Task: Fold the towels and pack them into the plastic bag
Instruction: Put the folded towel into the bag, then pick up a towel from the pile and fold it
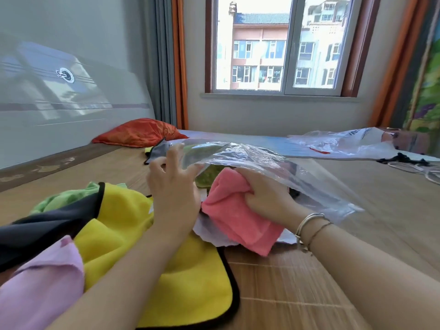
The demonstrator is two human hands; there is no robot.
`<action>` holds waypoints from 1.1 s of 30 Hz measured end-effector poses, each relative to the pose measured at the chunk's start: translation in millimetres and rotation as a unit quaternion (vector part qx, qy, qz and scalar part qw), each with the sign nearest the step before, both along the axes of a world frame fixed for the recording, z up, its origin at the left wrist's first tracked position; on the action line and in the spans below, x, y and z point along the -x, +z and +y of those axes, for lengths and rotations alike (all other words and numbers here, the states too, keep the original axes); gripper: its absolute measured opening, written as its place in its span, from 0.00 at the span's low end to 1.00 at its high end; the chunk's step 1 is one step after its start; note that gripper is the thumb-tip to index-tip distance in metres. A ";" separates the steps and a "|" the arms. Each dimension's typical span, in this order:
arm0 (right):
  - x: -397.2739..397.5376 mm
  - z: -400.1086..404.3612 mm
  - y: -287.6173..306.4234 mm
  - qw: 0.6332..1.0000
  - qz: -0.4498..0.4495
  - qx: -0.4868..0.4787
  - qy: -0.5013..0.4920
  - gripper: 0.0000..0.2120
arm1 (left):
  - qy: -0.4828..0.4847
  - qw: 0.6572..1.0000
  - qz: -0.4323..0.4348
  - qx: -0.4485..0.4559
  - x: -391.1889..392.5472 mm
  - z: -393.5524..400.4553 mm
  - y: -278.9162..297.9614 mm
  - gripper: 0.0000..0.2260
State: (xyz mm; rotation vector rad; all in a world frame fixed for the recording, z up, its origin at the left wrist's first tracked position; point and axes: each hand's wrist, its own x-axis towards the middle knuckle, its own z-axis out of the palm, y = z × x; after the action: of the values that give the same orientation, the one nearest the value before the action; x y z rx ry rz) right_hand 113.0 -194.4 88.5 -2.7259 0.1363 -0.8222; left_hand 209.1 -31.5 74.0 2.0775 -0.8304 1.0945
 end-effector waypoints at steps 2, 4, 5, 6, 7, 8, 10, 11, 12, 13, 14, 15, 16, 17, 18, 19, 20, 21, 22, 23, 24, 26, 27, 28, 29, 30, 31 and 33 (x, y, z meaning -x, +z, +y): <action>-23.7 2.4 0.4 0.997 -0.007 0.070 0.018 0.22 | -0.095 0.995 0.030 0.010 -10.1 0.7 2.0 0.32; -51.8 6.3 8.0 0.983 -0.071 0.167 -0.011 0.19 | -0.161 0.987 0.023 0.018 -12.1 -0.4 6.5 0.34; -67.9 6.6 10.0 0.967 -0.112 0.225 -0.042 0.16 | -0.179 0.983 0.012 0.027 -12.2 -3.0 9.1 0.34; -84.7 5.7 9.4 0.948 -0.149 0.272 -0.078 0.15 | -0.195 0.980 0.006 0.038 -13.0 -6.5 10.9 0.33; -101.7 5.3 6.6 0.932 -0.167 0.298 -0.118 0.18 | -0.208 0.977 0.007 0.049 -14.7 -9.8 11.7 0.33; -116.3 5.8 2.6 0.924 -0.155 0.308 -0.166 0.21 | -0.219 0.974 0.004 0.058 -17.7 -11.8 11.3 0.33; -132.7 10.2 -9.2 0.931 -0.132 0.249 -0.230 0.21 | -0.232 0.969 -0.006 0.088 -22.4 -11.0 6.8 0.29; -134.2 13.4 -15.0 0.938 -0.131 0.222 -0.231 0.16 | -0.234 0.966 -0.015 0.106 -23.9 -8.8 3.3 0.25; -134.3 14.4 -22.3 0.942 -0.149 0.200 -0.227 0.12 | -0.231 0.964 -0.029 0.125 -23.1 -6.0 -1.3 0.20; -130.9 14.6 -31.4 0.940 -0.167 0.192 -0.226 0.09 | -0.222 0.963 -0.040 0.145 -21.5 -3.1 -7.0 0.18; -125.9 13.5 -41.9 0.939 -0.174 0.205 -0.216 0.09 | -0.205 0.963 -0.040 0.169 -18.6 -0.6 -12.0 0.18; -118.8 13.8 -51.0 0.943 -0.160 0.213 -0.199 0.14 | -0.177 0.964 -0.022 0.198 -15.4 1.8 -16.3 0.20; -109.9 15.4 -57.2 0.956 -0.108 0.203 -0.181 0.19 | -0.144 0.963 0.016 0.228 -12.5 4.3 -19.6 0.21; -101.1 16.8 -60.0 0.971 -0.048 0.172 -0.160 0.24 | -0.116 0.957 0.067 0.256 -11.8 6.7 -22.3 0.21; -93.5 17.2 -61.5 0.979 0.005 0.144 -0.141 0.29 | -0.097 0.948 0.122 0.278 -13.0 9.9 -24.2 0.21; -89.5 16.7 -63.1 0.982 0.037 0.134 -0.127 0.32 | -0.086 0.938 0.175 0.288 -17.2 13.1 -27.3 0.21; -88.1 16.6 -63.8 0.983 0.050 0.135 -0.116 0.34 | -0.084 0.929 0.223 0.283 -22.2 15.5 -31.2 0.20; -88.9 17.1 -64.3 0.982 0.054 0.143 -0.110 0.35 | -0.091 0.923 0.263 0.265 -26.5 17.4 -35.2 0.16; -91.1 18.3 -64.8 0.982 0.057 0.147 -0.107 0.35 | -0.106 0.922 0.285 0.239 -29.0 18.1 -38.9 0.11; -94.6 19.1 -65.6 0.982 0.060 0.148 -0.104 0.35 | -0.118 0.927 0.286 0.213 -30.4 17.0 -42.2 0.07; -99.2 20.5 -66.7 0.980 0.067 0.156 -0.105 0.35 | -0.126 0.936 0.264 0.196 -29.8 15.4 -44.0 0.09; -111.4 23.3 -67.7 0.973 0.087 0.180 -0.116 0.34 | -0.138 0.949 0.212 0.187 -30.0 11.0 -44.2 0.18; -118.7 23.4 -65.6 0.970 0.096 0.188 -0.124 0.34 | -0.150 0.950 0.195 0.193 -30.8 9.1 -42.9 0.21; -125.4 22.8 -62.4 0.967 0.105 0.191 -0.134 0.34 | -0.168 0.946 0.186 0.204 -31.8 7.4 -41.2 0.23; -133.5 21.3 -57.2 0.965 0.107 0.191 -0.146 0.34 | -0.186 0.940 0.182 0.221 -33.9 5.8 -40.2 0.24; -143.3 19.4 -51.1 0.965 0.107 0.179 -0.158 0.34 | -0.199 0.932 0.184 0.242 -35.5 5.1 -39.1 0.23; -154.3 19.0 -46.0 0.963 0.114 0.168 -0.175 0.34 | -0.209 0.924 0.185 0.260 -37.0 4.9 -38.2 0.22; -176.7 19.5 -41.3 0.950 0.137 0.180 -0.217 0.33 | -0.224 0.916 0.180 0.281 -39.4 4.2 -38.4 0.18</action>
State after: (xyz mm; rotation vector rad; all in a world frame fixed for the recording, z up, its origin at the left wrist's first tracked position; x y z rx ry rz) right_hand 289.7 -174.9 47.2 -3.2033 0.7369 -0.6106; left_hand 248.5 -27.3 35.6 1.4399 -0.6589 0.5783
